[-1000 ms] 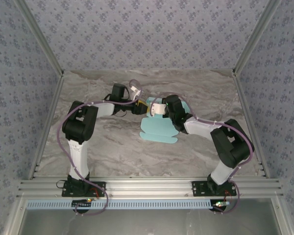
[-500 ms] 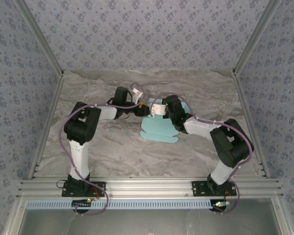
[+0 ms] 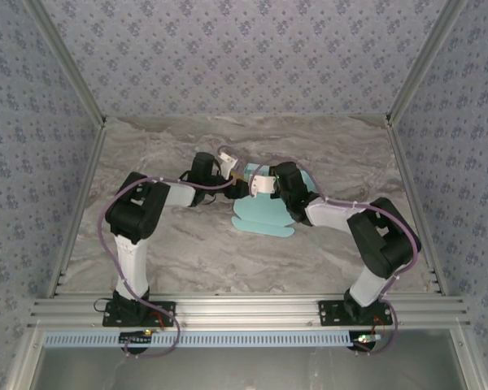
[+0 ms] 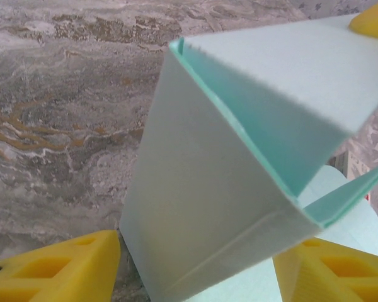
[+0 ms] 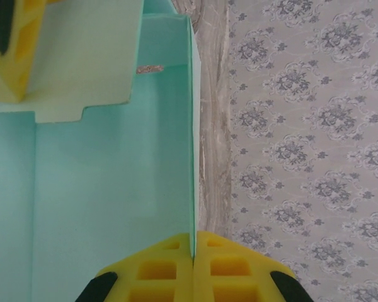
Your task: Fold the paper box
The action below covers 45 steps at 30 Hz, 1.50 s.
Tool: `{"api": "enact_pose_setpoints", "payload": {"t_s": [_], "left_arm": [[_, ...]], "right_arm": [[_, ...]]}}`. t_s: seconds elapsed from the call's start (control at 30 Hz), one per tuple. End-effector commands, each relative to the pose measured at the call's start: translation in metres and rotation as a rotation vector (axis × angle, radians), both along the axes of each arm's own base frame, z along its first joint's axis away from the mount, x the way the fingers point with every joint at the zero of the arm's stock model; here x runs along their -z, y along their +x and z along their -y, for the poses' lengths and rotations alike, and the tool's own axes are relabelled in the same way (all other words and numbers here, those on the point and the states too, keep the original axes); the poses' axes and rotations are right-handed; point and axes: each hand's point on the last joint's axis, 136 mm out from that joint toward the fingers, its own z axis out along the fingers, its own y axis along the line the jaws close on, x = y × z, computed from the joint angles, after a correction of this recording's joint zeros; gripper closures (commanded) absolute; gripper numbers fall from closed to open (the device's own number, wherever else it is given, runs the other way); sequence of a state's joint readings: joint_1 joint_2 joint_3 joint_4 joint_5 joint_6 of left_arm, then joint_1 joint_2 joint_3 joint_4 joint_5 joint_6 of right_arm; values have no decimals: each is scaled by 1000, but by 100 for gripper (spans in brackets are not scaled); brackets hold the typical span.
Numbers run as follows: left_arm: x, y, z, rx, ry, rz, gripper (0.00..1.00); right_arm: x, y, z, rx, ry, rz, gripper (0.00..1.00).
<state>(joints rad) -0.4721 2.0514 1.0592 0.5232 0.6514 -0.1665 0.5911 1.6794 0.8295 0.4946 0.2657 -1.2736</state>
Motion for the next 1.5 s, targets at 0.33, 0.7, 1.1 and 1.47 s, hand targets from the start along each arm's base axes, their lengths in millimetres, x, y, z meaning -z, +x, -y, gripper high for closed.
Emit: {"api": "enact_pose_setpoints", "payload": {"t_s": [0.33,0.7,1.1,1.47], "left_arm": [[-22,6,-2,-93,-17,145,44],[-22,25,-15,-250,-6,120,49],[-24,28,-25,-377,30,157,49],[-25,27,-26,-413,48,180,63]], "right_arm": [[16,-15,-15,-56,-39,26,100],[18,-23,-17,-58,-7,-8,100],[15,-19,-18,-30,10,-33,100],[10,-16,-16,-1,19,-35,100]]}}
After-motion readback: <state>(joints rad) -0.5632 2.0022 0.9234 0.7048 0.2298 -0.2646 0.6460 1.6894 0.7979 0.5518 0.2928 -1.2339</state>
